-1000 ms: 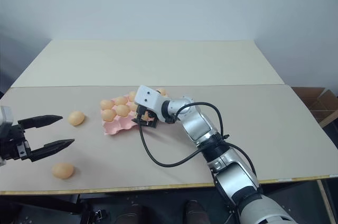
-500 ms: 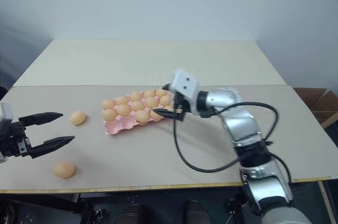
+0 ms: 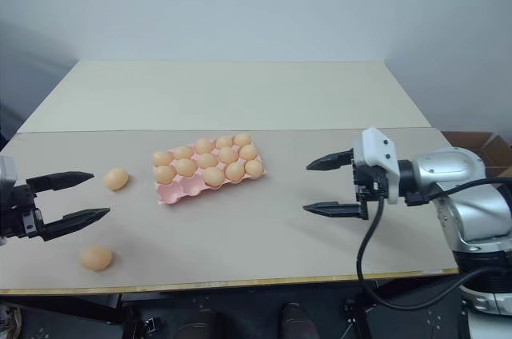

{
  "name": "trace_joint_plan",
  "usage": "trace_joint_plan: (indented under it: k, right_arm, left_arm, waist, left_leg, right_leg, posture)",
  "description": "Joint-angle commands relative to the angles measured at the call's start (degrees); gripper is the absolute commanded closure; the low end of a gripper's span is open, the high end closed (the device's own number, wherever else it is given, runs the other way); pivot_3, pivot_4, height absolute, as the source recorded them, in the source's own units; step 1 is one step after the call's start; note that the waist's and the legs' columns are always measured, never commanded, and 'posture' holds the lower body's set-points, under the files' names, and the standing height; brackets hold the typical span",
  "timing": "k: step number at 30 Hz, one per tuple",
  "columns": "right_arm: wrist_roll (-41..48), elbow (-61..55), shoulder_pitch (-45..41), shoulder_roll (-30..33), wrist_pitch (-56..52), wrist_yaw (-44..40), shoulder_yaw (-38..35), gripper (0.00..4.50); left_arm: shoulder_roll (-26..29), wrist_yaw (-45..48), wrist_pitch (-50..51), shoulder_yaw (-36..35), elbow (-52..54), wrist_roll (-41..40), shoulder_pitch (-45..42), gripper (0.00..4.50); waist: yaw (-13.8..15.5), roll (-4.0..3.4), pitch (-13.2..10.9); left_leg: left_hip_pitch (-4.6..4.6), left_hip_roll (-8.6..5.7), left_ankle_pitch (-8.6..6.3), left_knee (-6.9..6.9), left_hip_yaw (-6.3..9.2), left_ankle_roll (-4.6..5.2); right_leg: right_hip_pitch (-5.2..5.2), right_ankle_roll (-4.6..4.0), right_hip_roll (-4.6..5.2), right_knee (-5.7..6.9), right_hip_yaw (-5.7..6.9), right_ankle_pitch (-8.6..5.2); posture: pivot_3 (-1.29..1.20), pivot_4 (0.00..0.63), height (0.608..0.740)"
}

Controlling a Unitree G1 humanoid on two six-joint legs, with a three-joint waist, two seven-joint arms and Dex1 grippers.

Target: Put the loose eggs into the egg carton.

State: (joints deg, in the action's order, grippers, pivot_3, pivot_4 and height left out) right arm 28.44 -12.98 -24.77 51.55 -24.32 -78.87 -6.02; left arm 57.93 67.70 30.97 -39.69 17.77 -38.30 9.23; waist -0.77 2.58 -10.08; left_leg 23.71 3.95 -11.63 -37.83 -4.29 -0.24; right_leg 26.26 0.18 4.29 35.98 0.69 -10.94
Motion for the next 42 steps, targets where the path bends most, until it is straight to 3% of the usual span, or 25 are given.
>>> trace_joint_plan:
  k: [1, 14, 20, 31, 36, 42]
  right_arm:
    - [1.19, -1.0, 0.52, 1.32, 1.91, -0.12, -2.47, 0.03]
    - [1.38, -0.78, 0.71, 1.44, 2.91, 0.79, -2.08, 0.03]
    - [1.31, -0.22, 0.52, 1.59, 3.3, 0.27, -1.77, 0.03]
    - [1.78, -0.21, 0.98, 1.83, 3.29, -0.41, -1.76, 0.03]
    - [2.13, -0.16, 0.82, 1.83, 3.09, -0.71, -1.59, 0.03]
    - [2.52, -0.42, 0.76, 2.32, 2.9, -0.79, -1.59, 0.03]
  left_arm:
    - [0.94, 0.48, -0.28, -2.5, 0.64, -0.09, 0.21, 0.0]
    - [3.01, 2.76, -0.7, -2.2, -0.5, 0.65, -0.05, 0.0]
    - [5.3, 12.46, -0.08, -7.11, -0.23, -0.23, 5.71, 0.0]
    - [5.85, 21.94, -5.84, -15.6, -0.05, 9.81, 17.5, 0.0]
    - [5.36, 20.32, -8.42, -13.25, 0.1, 13.37, 18.36, 0.0]
    - [6.01, 17.59, -13.9, -5.71, -1.8, 19.29, 17.36, 0.0]
  waist:
    - [-0.01, 0.0, 0.0]
    - [0.07, 0.0, 0.0]
    - [0.04, 0.0, 0.0]
    - [0.08, -0.02, -0.01]
    - [0.13, -0.03, -0.01]
    - [0.11, -0.03, -0.02]
  left_leg:
    - [0.0, 0.0, -0.03, 0.0, 0.0, -0.05]
    - [0.03, -0.02, -0.06, 0.0, 0.0, -0.1]
    - [0.03, -0.01, -0.07, 0.0, -0.03, -0.11]
    - [0.04, -0.01, -0.17, 0.0, -0.03, -0.29]
    - [0.03, -0.01, -0.26, 0.0, -0.03, -0.43]
    - [0.04, -0.01, -0.26, 0.0, -0.03, -0.43]
  right_leg:
    - [0.0, 0.0, 0.0, 0.0, 0.0, 0.0]
    - [0.01, 0.0, 0.02, -0.03, 0.0, -0.01]
    - [0.03, 0.0, 0.03, -0.04, 0.0, -0.01]
    - [0.05, -0.01, 0.06, -0.08, 0.02, -0.02]
    - [0.05, -0.01, 0.07, -0.08, 0.03, -0.02]
    - [0.04, -0.01, 0.07, -0.08, 0.02, -0.02]
  posture:
    - [0.0, 0.15, 0.74]
    - [0.0, 0.15, 0.74]
    - [0.0, 0.15, 0.74]
    - [0.0, 0.15, 0.74]
    - [0.0, 0.15, 0.74]
    - [0.0, 0.15, 0.74]
